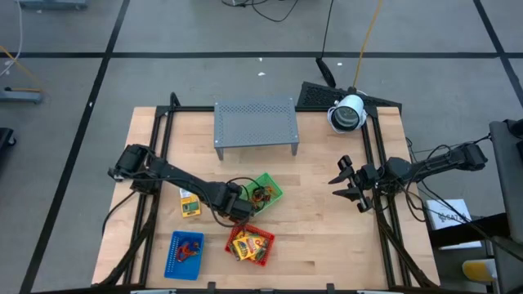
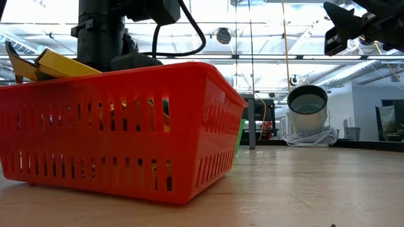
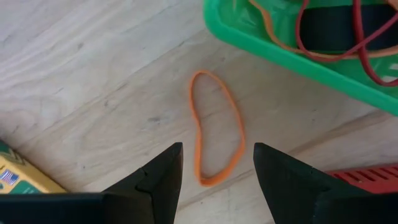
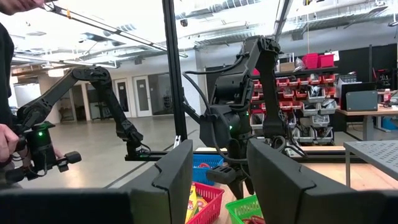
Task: Pick & Place Office Desk Supplies
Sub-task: Put the orange rubber band into the green basket
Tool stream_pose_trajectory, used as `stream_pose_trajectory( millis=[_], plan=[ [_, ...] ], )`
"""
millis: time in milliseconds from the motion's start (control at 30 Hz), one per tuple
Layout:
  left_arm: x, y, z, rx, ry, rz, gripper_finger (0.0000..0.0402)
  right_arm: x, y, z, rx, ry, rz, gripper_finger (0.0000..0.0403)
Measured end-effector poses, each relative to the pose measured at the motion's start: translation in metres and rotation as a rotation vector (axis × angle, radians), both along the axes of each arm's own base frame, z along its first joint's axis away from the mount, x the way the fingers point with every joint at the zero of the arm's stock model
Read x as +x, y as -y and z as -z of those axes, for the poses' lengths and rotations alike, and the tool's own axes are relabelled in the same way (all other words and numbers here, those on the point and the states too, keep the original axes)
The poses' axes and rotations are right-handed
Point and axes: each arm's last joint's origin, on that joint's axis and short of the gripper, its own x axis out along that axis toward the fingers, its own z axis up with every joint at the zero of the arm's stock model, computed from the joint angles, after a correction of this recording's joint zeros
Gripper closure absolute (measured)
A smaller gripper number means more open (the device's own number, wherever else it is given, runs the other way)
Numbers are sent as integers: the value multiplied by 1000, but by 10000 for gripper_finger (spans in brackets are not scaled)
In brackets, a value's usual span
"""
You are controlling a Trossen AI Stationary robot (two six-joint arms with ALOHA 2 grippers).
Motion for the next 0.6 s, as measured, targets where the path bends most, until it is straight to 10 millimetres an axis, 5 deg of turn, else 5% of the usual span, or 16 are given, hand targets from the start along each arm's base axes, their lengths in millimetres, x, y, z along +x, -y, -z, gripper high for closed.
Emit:
stream_pose_trajectory(
  millis=[333, 600],
  plan=[
    [0, 0, -1, 10, -4, 6, 185, 0, 0, 0, 0, 0, 0, 261],
    [5, 2, 13, -51, -36, 27, 117, 0, 0, 0, 0, 0, 0, 261]
  ],
)
